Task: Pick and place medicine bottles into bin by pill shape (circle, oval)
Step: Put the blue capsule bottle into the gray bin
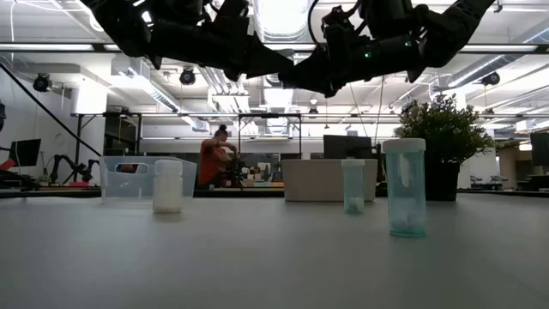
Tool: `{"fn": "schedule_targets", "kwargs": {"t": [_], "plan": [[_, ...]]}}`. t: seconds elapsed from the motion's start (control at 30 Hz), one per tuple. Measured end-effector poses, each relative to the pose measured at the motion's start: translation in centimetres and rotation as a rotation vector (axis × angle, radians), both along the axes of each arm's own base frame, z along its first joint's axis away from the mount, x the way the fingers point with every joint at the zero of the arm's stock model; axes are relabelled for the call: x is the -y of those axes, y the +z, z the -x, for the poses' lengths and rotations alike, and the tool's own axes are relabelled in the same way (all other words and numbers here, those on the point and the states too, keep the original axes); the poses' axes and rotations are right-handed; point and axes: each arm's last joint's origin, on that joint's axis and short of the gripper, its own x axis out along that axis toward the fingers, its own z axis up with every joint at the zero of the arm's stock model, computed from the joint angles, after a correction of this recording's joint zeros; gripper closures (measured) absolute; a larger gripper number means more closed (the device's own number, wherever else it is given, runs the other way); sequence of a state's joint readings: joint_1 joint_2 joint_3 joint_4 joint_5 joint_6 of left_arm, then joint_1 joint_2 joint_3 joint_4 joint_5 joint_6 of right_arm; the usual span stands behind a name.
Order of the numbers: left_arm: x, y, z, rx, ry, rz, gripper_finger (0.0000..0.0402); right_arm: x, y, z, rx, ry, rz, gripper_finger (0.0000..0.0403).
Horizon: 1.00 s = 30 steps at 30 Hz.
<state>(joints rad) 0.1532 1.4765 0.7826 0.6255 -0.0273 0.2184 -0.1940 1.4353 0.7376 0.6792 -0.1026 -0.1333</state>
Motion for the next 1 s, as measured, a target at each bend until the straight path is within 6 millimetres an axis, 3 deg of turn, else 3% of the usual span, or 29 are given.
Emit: {"fn": "schedule_targets", "kwargs": {"t": [0.23,0.43,0.63,1.0], "plan": [[0.0,-0.4,0.1,-0.043,0.007,-0.001,0.0327,0.0,-0.3,0.2,-0.051,-0.003,-0.020,0.0213],[-0.2,-1.4,0.3,-0.149,0.055,-0.008,0.0327,0.1,0.6,1.8,-0.163,-0.104,-0.017,0.0175],[-0.2,-1.9,0.2,-0.170,0.059,-0.008,0.0327,-0.2,2.5,2.3,-0.101,-0.110,-0.005,0.0179],[-0.3,-1.7,0.1,-0.154,0.062,-0.010,0.0327,-0.1,2.0,-0.3,-0.131,-0.089,-0.008,0.0184]]}}
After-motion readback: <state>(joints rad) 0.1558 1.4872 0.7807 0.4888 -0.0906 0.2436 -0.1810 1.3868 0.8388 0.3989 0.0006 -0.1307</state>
